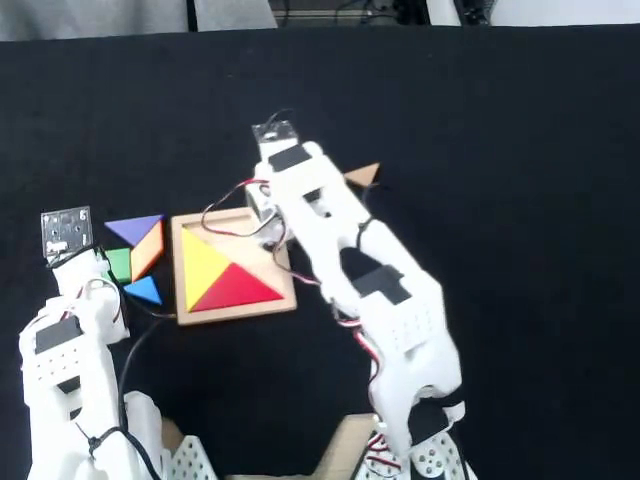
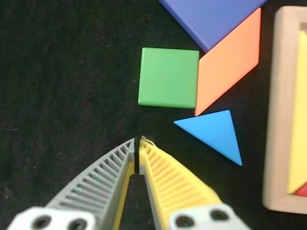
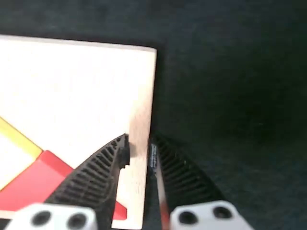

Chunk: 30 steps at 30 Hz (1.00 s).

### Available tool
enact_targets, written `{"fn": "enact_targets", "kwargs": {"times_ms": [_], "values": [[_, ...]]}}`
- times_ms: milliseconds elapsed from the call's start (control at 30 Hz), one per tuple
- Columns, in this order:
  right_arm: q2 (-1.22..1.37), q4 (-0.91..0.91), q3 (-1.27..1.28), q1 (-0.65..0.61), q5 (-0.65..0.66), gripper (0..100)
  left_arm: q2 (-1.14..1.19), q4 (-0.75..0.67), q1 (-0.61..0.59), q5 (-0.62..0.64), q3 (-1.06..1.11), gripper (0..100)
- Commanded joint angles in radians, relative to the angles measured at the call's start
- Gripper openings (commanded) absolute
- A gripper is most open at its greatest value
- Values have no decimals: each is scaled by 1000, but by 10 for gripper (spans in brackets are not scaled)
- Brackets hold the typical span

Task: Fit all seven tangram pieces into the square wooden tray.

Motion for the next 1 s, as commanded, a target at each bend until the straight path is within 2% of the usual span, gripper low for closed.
{"fn": "enact_targets", "kwargs": {"times_ms": [0,267,467,700,833,967], "values": [[-10,5,15,112,-2,21,-17,-15,-5,8,-16,30],[-12,3,41,233,34,11,-17,-15,-5,8,-16,30],[-22,8,41,239,32,11,-18,-78,-4,8,19,30],[-111,0,111,210,38,34,-18,-75,-2,8,16,32],[-125,8,122,192,40,146,-18,-71,-2,14,18,130],[-128,8,117,170,81,166,-18,-71,-2,14,16,221]]}}
